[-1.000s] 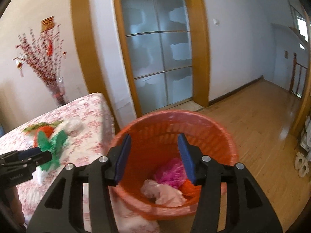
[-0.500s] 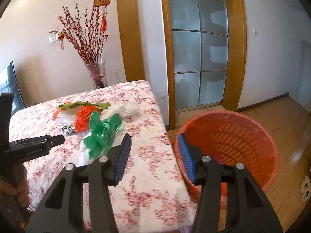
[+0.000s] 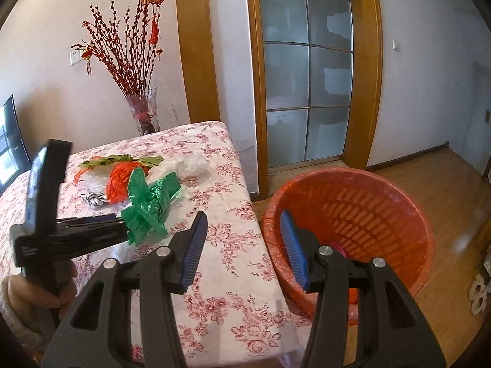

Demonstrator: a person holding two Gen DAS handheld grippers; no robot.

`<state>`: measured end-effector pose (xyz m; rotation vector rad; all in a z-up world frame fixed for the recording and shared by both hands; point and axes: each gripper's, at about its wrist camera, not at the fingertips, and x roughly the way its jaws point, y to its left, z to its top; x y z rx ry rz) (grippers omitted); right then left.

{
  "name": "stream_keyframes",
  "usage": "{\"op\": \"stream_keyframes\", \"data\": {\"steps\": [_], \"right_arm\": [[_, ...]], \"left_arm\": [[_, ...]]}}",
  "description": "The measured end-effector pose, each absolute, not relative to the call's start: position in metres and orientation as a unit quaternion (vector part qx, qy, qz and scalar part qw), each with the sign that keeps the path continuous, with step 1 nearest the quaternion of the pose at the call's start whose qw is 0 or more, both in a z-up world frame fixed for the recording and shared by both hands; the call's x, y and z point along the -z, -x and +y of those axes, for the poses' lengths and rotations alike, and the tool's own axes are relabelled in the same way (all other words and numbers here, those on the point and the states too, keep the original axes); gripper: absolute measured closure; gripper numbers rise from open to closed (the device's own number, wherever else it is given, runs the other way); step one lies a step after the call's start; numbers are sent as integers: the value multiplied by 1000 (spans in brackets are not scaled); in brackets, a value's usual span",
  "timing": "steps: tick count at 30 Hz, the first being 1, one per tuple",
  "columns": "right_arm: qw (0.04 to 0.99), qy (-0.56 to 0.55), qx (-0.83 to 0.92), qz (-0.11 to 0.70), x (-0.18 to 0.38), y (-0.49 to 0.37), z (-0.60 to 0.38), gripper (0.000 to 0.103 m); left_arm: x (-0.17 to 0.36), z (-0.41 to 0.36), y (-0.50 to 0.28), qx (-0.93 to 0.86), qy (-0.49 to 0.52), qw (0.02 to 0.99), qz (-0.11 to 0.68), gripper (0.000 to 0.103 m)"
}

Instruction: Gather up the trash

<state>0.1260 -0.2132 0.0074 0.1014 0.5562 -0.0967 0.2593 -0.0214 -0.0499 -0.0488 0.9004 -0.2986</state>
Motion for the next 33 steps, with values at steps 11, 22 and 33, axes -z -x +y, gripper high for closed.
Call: {"op": "stream_keyframes", "data": {"steps": [11, 22, 33], "right_arm": [[961, -37, 28, 272, -12, -130, -196, 53], [961, -12, -33, 275, -15, -142, -138, 53], [957, 8, -81, 279, -16, -139, -90, 53]], "left_arm": [[27, 8, -231, 153, 15, 908, 391, 77], [-7, 99, -199, 99, 52, 932, 345, 77], [-25, 160, -192, 48, 86, 944, 315, 77]]}}
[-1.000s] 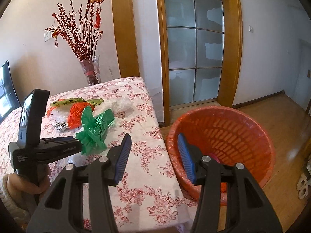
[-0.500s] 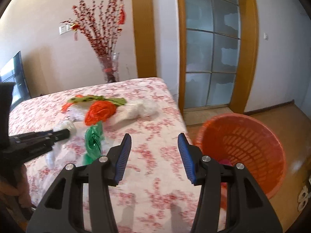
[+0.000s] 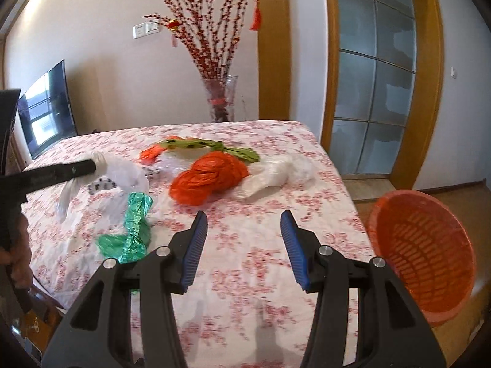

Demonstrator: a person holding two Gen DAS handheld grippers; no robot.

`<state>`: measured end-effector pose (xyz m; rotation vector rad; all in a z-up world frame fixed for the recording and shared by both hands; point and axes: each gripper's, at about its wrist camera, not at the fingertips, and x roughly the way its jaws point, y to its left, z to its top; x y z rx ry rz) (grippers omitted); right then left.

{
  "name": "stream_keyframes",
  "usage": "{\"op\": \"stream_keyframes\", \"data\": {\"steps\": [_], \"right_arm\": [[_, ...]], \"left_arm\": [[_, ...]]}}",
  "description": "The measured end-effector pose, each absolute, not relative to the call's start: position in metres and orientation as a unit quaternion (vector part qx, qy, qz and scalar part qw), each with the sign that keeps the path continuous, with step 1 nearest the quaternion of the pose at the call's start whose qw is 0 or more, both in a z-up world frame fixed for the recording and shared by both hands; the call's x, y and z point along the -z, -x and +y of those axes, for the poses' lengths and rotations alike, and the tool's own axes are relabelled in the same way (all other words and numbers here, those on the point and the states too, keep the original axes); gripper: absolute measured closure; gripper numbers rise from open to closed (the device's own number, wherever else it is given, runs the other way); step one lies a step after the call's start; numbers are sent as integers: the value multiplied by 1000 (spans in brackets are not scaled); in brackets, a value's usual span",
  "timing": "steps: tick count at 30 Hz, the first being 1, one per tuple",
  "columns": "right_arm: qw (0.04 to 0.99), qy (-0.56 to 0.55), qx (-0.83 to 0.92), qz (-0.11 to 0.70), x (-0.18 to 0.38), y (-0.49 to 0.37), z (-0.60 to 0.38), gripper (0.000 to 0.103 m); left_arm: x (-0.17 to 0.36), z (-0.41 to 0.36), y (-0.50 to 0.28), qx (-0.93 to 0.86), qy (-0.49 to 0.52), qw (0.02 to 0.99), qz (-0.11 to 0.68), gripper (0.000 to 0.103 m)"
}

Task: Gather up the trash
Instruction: 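Grasp the green bag with the right tool and lift it toward the basket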

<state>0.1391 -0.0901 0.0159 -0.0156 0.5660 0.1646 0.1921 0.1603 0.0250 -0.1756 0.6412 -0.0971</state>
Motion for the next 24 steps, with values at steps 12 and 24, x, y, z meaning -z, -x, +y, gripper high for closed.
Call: {"op": "stream_keyframes", "data": {"steps": [12, 24], "right_arm": [[945, 10, -143, 295, -6, -136, -32, 53], [919, 13, -180, 350, 31, -164, 20, 63]], "left_arm": [[-27, 229, -199, -29, 93, 948, 303, 77], [-22, 254, -204, -43, 106, 946, 303, 77]]}}
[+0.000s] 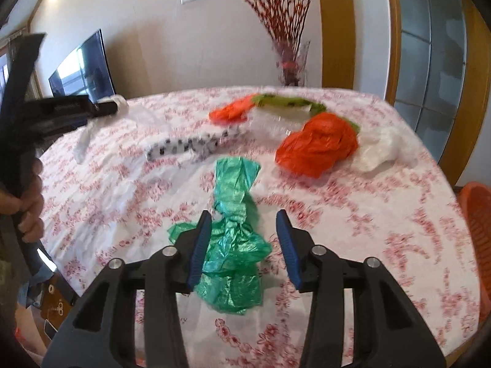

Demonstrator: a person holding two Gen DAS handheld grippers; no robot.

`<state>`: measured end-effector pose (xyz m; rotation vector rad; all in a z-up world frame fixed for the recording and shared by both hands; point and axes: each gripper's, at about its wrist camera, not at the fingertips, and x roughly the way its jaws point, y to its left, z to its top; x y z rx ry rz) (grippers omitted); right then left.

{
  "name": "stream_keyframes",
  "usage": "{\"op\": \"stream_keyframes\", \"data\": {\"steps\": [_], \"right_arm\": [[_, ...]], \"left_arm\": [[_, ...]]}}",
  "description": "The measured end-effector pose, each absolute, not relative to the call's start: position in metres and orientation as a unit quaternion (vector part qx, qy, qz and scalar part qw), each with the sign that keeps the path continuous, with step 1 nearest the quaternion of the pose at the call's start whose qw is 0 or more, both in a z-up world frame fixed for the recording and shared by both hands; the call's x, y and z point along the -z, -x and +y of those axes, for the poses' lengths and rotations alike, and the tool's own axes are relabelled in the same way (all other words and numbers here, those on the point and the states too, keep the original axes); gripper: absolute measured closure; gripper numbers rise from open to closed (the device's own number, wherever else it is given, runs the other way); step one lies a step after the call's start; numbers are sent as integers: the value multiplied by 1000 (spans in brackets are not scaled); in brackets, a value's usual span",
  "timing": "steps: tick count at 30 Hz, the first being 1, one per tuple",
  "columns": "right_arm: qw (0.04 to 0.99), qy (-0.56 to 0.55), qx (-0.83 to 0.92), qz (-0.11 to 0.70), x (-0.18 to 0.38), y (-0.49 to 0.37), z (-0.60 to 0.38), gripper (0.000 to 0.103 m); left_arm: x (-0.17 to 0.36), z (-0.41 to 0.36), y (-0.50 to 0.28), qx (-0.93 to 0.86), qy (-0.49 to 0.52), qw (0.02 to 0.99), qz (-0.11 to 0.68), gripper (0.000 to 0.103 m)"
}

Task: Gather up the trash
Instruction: 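Grasp the green bag with the right tool and lift it toward the basket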

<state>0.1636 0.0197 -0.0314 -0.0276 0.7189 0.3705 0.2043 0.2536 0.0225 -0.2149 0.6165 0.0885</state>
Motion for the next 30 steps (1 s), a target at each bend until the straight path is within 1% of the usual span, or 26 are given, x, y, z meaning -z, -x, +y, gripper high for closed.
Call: {"op": "stream_keyframes", "data": {"steps": [2, 6, 10, 18, 30], "right_arm": [[914, 19, -180, 365, 39, -168, 23, 66], [908, 26, -179, 377, 47, -168, 23, 83], [911, 29, -171, 375, 47, -167, 16, 88], [922, 4, -134, 363, 36, -161, -27, 91], [942, -36, -68, 327, 11, -146, -107, 91]], "left_arm": [[-21, 252, -204, -41, 106, 946, 305, 77], [-20, 245, -206, -34, 105, 945, 309, 77], [-21, 236, -207, -27, 103, 944, 312, 77], [-25, 207, -207, -1, 91, 945, 313, 77], [-36, 140, -205, 61, 69, 945, 312, 77]]}}
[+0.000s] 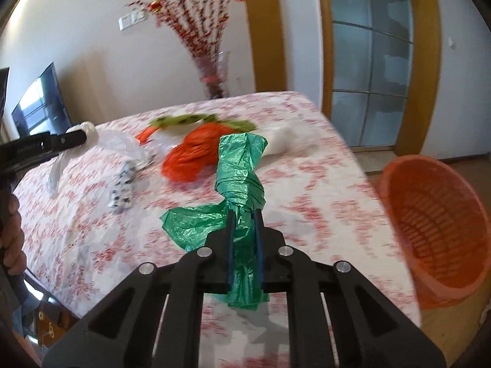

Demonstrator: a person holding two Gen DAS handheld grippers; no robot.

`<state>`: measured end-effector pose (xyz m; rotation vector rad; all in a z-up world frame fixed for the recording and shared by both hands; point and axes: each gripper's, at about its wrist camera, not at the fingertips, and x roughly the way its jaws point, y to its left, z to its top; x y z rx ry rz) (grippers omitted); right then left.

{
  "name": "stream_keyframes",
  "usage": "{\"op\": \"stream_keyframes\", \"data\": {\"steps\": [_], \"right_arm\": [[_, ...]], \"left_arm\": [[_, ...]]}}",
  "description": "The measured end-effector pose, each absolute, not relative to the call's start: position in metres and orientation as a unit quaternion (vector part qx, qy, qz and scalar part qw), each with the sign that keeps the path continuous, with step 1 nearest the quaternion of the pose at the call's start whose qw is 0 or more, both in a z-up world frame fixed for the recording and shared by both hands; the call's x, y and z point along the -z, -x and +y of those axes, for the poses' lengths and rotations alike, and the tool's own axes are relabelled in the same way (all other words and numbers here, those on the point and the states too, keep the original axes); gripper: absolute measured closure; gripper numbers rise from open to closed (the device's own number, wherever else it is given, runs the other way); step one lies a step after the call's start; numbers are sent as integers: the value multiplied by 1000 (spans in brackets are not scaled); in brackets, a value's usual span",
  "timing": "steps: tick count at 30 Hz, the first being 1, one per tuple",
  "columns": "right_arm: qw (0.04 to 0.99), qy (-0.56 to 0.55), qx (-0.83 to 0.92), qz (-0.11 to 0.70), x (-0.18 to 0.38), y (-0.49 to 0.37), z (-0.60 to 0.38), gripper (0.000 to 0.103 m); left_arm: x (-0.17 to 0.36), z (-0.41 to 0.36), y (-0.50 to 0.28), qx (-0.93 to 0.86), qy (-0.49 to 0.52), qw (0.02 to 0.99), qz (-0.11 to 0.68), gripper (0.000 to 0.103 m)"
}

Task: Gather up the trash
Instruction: 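Grasp the green bag with the right tool and lift it toward the basket, then carry the clear bag and green bag over the basket and open both tools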

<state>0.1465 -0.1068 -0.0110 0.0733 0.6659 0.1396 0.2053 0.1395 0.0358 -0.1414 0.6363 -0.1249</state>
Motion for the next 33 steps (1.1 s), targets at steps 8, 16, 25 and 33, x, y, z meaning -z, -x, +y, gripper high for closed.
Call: {"op": "stream_keyframes", "data": {"steps": [8, 16, 25, 33], "right_arm": [[949, -59, -30, 308, 2, -137, -153, 91], [953, -77, 2, 294, -5, -128, -192, 91], [953, -89, 40, 287, -5, -119, -232, 91], [951, -109, 82, 278, -3, -114, -276, 91]], "left_arm": [[-42, 93, -202, 102, 56, 943, 312, 77], [-47, 47, -202, 139, 44, 939, 312, 77], [-46, -18, -201, 192, 23, 928, 318, 77], [-41, -73, -201, 246, 20, 913, 326, 77]]}}
